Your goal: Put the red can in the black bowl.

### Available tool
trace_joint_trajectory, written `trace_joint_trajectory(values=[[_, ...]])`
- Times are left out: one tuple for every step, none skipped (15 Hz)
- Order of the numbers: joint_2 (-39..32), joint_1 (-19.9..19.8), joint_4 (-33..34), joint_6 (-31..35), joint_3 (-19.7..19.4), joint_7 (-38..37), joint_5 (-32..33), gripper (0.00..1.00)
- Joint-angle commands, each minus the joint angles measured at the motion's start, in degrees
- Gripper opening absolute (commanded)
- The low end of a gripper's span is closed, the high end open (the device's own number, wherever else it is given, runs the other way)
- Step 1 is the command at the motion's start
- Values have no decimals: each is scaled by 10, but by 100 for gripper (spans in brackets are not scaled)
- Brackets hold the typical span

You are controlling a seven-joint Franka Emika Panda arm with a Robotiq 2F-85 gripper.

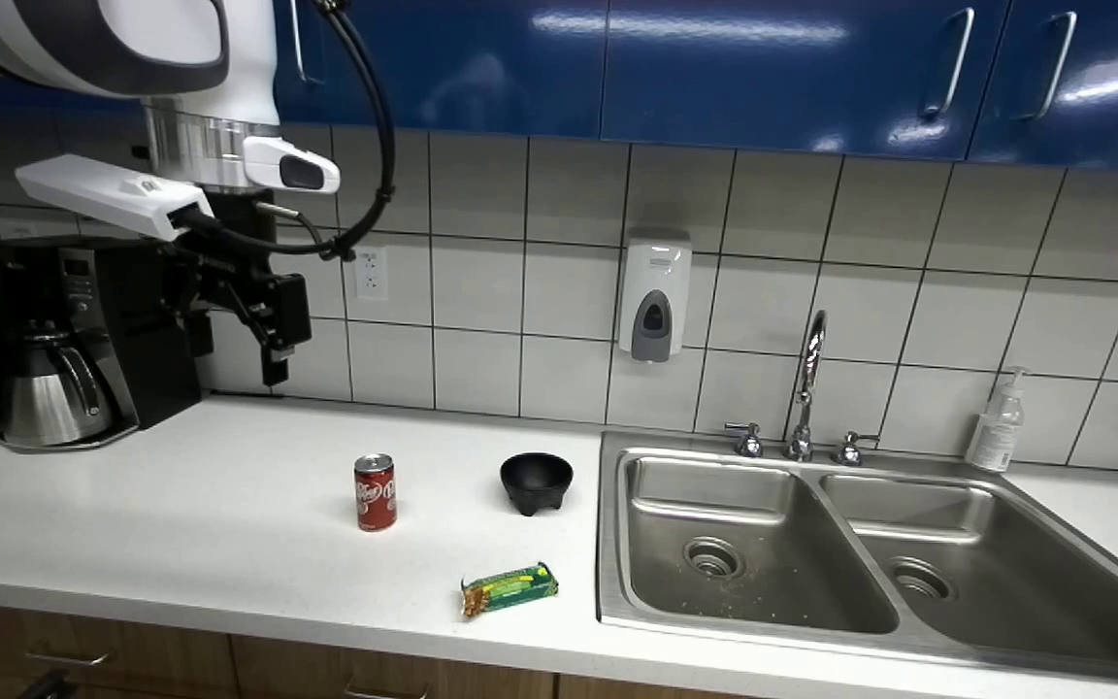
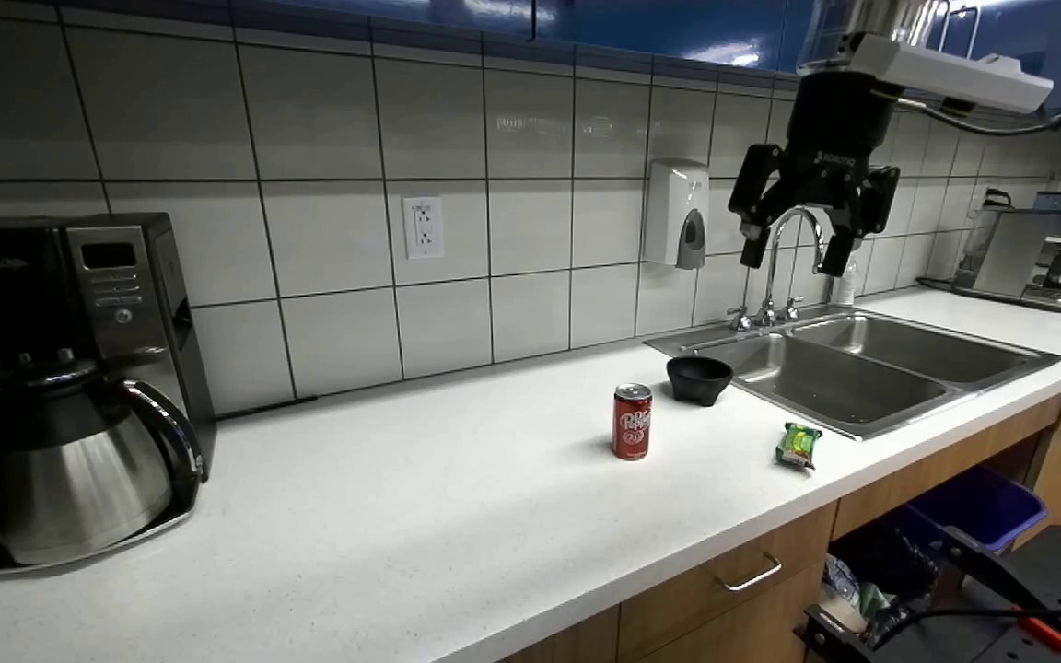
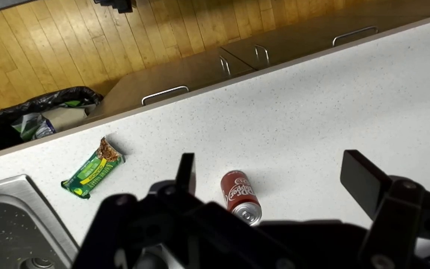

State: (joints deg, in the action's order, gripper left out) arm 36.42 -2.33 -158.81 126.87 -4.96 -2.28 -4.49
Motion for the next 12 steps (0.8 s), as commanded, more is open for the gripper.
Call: trace_joint_trajectory(values=[[-24,-4,1,43,7,10,2,100],[-32,-3,1,53,5,15,2,100],[-40,-2,1,64,4,18,1,100],[-47,-2,1,73,3,20,1,100],[-57,-1,1,83,2,24,1,100],[-66,-1,1,92,1,28,2,100],[-74,0,1,100,1,33,2,100],[-83,0,1,109,0,35,2,100],[-92,1,1,117,-1,40,1,100],[-103,2,3,124,-2,45,1,100],[-113,1,3,132,-1,46,2,100],[-123,1,6,138,-1,50,2,100]])
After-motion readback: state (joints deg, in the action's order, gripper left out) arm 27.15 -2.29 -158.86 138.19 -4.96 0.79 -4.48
